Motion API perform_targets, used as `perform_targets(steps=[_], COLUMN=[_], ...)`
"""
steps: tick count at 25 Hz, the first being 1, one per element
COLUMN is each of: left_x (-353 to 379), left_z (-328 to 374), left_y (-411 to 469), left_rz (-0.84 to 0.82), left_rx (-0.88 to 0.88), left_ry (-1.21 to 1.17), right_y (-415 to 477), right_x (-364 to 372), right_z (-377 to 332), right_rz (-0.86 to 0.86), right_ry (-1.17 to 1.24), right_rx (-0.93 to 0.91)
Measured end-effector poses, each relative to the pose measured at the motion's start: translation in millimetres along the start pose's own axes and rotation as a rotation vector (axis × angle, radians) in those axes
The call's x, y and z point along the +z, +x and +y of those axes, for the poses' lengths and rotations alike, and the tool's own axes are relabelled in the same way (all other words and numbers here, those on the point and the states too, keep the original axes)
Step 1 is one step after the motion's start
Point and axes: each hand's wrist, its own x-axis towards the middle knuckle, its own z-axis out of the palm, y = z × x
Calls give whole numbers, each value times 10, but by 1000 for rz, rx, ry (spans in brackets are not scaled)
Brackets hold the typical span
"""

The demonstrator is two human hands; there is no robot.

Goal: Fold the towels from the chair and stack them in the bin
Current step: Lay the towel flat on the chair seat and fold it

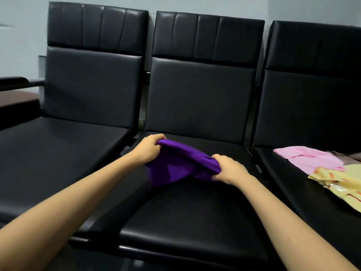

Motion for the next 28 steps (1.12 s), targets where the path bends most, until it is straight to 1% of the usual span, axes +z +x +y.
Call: perform_targets(steps=[1,2,3,4,5,6,7,8,9,10,11,12,13,14,15,16,17,18,19,20,21,22,23,24,26,27,28], left_x=[-23,-42,-61,-94,-141,-198,-244,-285,-323,-366,-409,-458,-510,-559,-598,-618,-634,-656,-681,-697,-698,-681,-641,-596,-504,-463,-453], left_z=[-26,-49,-68,-68,-78,-67,-90,-108,-133,-165,-203,-210,-204,-199,-164,-134,-114,-92,-96,-98,-96,-91,-108,-133,-134,-113,-87], left_y=[22,41,54,45,48,55,71,100,139,189,244,289,319,348,356,355,346,320,310,316,336,359,401,465,560,576,577], left_rz=[5,-28,-95,-208,-350,-487,-570,-546,-422,-265,-123,-36,-25,-73,-162,-298,-468,-665,-855,-1006,-1079,-1051,-890,-586,165,433,598], left_rx=[34,61,74,66,55,49,58,81,127,147,140,110,92,81,83,82,47,-22,-90,-135,-148,-127,-72,-4,109,147,191], left_ry=[17,32,36,47,115,251,413,551,600,544,410,234,67,-61,-114,-133,-137,-126,-69,14,118,223,316,360,262,192,140], right_y=[13,36,65,98,142,158,124,74,36,8,-13,-2,20,60,104,138,152,155,156,143,128,151,190,244,324,329,328], right_x=[6,6,-17,-39,-63,-104,-172,-253,-324,-406,-490,-565,-634,-690,-731,-765,-792,-798,-808,-818,-818,-803,-784,-774,-738,-735,-738], right_z=[31,48,55,80,122,148,157,145,166,189,203,227,237,239,233,193,133,92,63,47,36,49,51,45,-17,-66,-98], right_rz=[60,138,219,284,321,308,239,150,49,-38,-85,-68,9,129,247,340,370,314,168,-47,-225,-274,-173,61,703,957,1136], right_ry=[-55,-17,89,249,454,643,773,816,827,811,798,769,734,687,674,679,668,608,478,297,137,39,15,50,167,175,164], right_rx=[88,183,267,316,306,242,140,37,-40,-79,-103,-116,-127,-134,-140,-161,-184,-209,-209,-180,-133,-81,-50,-16,40,14,-59])
